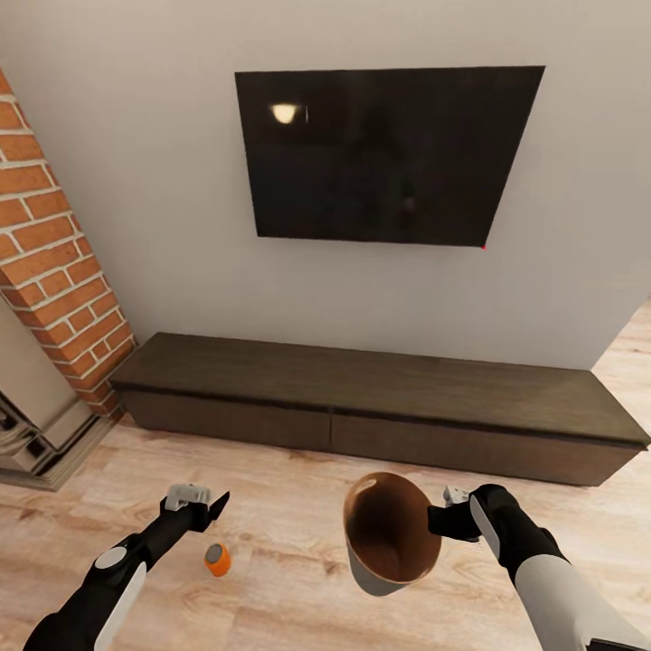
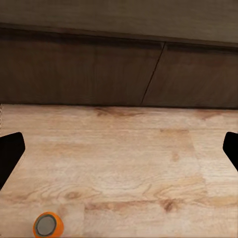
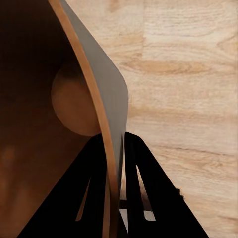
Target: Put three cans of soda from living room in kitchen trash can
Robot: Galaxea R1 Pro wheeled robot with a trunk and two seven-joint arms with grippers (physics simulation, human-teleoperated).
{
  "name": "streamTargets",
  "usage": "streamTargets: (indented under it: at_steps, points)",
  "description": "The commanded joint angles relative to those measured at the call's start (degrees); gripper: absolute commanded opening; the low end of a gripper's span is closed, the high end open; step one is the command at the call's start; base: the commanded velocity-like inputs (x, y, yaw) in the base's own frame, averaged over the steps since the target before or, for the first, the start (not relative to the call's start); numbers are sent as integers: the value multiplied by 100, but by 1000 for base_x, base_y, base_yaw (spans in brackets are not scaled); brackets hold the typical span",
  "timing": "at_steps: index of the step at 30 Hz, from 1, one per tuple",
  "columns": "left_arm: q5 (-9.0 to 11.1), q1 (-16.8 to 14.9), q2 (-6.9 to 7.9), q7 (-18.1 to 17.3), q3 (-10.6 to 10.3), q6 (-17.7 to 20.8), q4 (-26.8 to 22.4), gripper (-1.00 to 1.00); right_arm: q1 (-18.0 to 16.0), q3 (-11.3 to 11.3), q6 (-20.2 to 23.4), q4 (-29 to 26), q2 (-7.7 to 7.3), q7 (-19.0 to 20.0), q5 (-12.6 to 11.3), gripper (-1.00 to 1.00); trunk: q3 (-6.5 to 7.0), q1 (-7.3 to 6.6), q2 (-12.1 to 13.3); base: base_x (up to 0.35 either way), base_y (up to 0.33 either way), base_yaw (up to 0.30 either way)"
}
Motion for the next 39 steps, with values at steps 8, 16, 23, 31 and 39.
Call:
streamTargets:
  at_steps: [8, 16, 23, 31, 39]
  points:
    - [4, -8, -2, 14, -3, 41, 467, 100, -2, 21, 20, 3, 13, 41, -144, -100, -1, 0, 0, 260, 196, -5]
    - [-9, -29, -13, 202, -56, 38, 1166, 100, -2, 31, 28, -2, 75, 35, -129, -100, -1, 0, 0, 258, 201, 0]
    - [-4, -42, -31, 377, -344, -54, 1688, 100, 2, 33, 29, -5, 100, 33, -131, -100, -1, 0, 0, 243, 188, 0]
    - [18, -44, -89, 830, -1066, -1061, 1956, 100, 6, 34, 36, -22, 160, 33, -111, -100, -1, 0, 0, 63, 46, 0]
    - [16, -41, -270, 1351, -1184, -1310, 2042, 100, 7, 21, 455, -156, 162, 33, -109, -100, -109, 132, -241, 6, 4, 0]
